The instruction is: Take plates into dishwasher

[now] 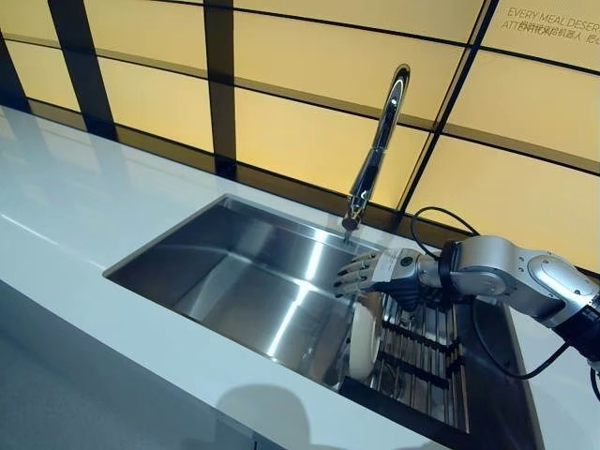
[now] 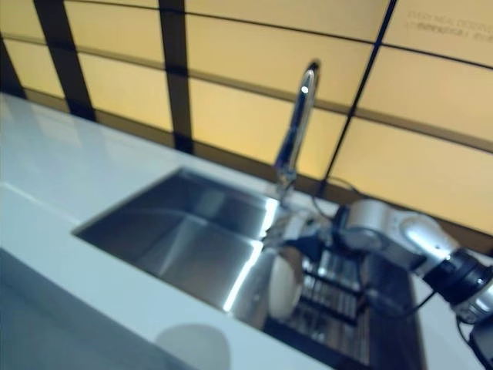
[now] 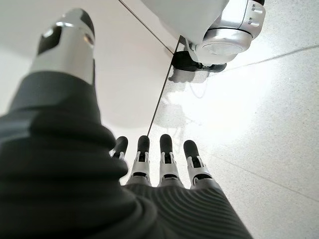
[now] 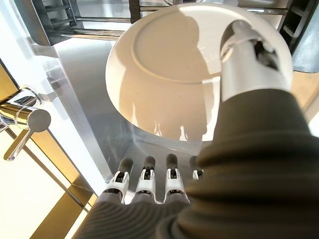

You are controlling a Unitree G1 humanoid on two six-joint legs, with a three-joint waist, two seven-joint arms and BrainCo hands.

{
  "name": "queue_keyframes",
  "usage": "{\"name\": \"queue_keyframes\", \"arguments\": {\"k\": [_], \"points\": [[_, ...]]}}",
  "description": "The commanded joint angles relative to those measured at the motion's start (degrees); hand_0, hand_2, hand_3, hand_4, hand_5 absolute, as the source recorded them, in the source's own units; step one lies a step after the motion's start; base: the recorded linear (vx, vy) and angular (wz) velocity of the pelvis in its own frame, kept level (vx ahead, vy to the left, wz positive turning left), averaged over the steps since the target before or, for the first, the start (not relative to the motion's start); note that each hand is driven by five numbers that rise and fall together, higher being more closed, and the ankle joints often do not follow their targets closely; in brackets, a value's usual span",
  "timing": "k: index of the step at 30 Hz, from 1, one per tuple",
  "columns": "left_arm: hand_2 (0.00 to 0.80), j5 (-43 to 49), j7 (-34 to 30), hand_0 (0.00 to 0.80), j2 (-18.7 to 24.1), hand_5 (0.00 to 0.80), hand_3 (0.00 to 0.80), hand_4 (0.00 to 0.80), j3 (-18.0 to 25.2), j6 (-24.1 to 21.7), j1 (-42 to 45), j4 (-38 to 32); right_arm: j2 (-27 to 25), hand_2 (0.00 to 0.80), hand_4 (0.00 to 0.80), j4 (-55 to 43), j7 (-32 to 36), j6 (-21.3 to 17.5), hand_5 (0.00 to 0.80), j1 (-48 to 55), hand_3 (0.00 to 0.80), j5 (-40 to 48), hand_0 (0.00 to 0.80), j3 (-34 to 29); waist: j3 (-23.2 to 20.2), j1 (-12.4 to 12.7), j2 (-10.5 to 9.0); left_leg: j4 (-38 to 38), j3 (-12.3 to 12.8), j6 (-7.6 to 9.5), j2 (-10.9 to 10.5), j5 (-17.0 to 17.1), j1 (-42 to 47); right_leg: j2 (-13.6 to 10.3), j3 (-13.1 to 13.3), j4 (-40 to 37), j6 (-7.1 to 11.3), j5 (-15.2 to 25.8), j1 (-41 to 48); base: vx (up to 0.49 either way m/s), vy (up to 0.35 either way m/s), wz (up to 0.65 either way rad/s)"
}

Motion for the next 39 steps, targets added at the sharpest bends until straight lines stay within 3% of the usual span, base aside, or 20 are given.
{"name": "queue_keyframes", "arguments": {"k": [1, 39], "points": [[0.0, 0.43, -0.48, 0.0, 1.61, 0.0, 0.0, 0.0, -1.75, -1.7, -2.8, 0.83, -1.47, 0.0, 0.0, 1.63, -2.89, -0.6, 0.0, -2.68, 0.0, 0.89, 0.0, 1.75, 0.53, 1.7, -0.23, 1.45, 0.0, -3.49, 4.13, -2.94, 1.26, -1.4, -3.8, 0.96, 1.4, -1.75, 1.55, 0.0, 0.0, 0.0], [0.0, 2.47, -1.84, 0.0, 2.26, 0.0, 0.0, 0.0, -3.56, -1.76, -2.25, -0.16, 3.22, 0.0, 0.0, 8.9, -8.17, -0.41, 0.0, -1.79, 0.0, -4.92, 0.0, 5.54, 2.12, 4.22, -0.55, 2.23, -1.61, -3.52, 4.1, -3.01, 0.46, -1.34, -5.3, 0.9, 1.38, -1.56, 1.72, 0.002, -0.002, 0.01]]}}
